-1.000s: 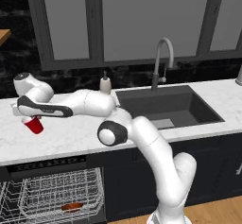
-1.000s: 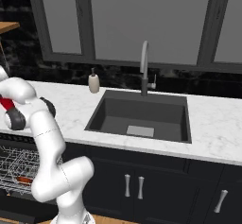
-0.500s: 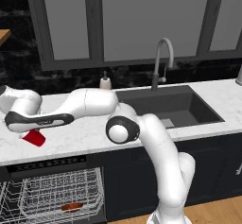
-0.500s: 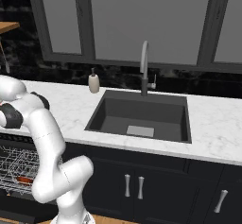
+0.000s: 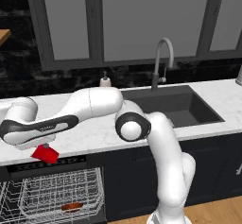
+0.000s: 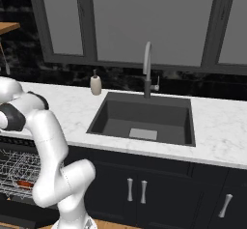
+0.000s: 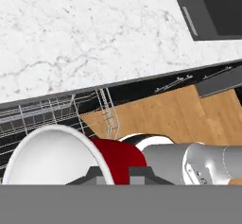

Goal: Pick up the cup and bowl from the counter, place them in the dishwasher, and close the dishwasher door.

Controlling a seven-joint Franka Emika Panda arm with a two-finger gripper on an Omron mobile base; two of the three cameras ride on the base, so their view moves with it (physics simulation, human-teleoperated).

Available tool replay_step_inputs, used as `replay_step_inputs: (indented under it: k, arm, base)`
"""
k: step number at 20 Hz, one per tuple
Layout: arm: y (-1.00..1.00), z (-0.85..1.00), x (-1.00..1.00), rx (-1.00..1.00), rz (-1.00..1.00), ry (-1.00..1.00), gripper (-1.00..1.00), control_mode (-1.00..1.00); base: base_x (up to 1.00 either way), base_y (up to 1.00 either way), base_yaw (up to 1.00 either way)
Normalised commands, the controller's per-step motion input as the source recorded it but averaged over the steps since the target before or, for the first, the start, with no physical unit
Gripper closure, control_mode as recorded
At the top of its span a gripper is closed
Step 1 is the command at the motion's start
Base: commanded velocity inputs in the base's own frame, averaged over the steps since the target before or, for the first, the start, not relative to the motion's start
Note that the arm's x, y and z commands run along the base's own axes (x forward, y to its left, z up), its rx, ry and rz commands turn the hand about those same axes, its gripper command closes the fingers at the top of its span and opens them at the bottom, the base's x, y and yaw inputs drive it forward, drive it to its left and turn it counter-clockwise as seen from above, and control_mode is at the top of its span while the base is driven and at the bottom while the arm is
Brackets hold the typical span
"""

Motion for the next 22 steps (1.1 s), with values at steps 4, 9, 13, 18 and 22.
replay_step_inputs:
  k: [4,9,13,18,22]
  arm:
    - [-0.19,-0.33,-0.89,-0.27,-0.32,-0.04,1.00,-1.00]
    - [-0.05,-0.68,-0.44,-0.25,-0.09,-0.19,1.00,-1.00]
    - [-0.02,-0.90,-0.04,-0.23,-0.01,-0.22,1.00,-1.00]
    - [-0.01,-0.72,0.01,-0.11,0.00,-0.39,1.00,-1.00]
    - [-0.37,-0.44,-0.10,-0.03,-0.01,-0.15,1.00,-1.00]
  base:
    - [0.00,0.00,0.00]
    - [0.00,0.00,0.00]
    - [0.00,0.00,0.00]
    - [0.00,0.00,0.00]
    - [0.00,0.00,0.00]
